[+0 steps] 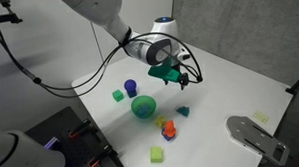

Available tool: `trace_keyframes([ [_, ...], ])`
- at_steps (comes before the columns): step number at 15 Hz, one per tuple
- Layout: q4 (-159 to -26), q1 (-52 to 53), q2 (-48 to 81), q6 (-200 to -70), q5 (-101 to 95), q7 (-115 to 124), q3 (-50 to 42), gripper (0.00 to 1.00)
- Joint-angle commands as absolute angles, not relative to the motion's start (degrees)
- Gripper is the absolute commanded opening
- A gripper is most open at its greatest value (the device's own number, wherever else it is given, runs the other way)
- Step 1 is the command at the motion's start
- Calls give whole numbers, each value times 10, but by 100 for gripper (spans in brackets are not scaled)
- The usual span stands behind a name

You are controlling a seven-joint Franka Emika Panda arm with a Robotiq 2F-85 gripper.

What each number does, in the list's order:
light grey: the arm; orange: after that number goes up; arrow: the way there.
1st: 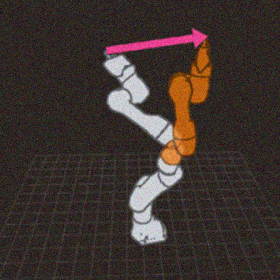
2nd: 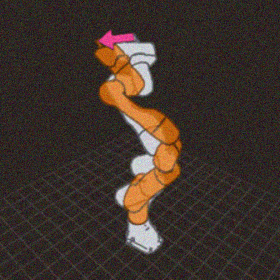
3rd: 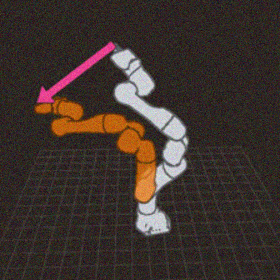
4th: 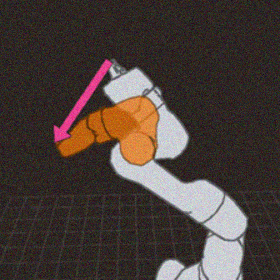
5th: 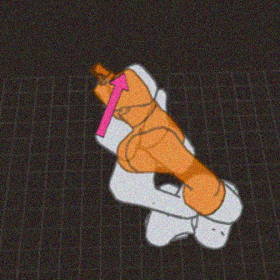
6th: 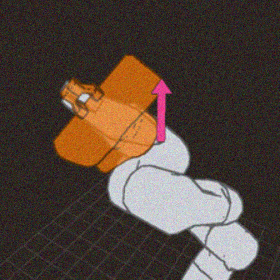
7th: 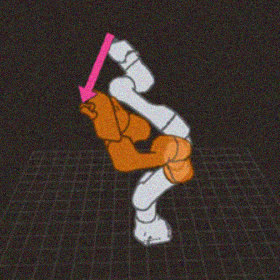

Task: Pick up the dark blue toy from the green bowl and put it on the table

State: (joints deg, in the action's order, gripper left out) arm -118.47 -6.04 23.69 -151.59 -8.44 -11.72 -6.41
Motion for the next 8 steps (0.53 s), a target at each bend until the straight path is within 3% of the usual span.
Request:
trace_keyframes([
  [1, -1204, -65, 160, -1439, -71, -123, -47, 100],
  [8, -1248, -60, 16, -1315, -50, -110, -47, 100],
])
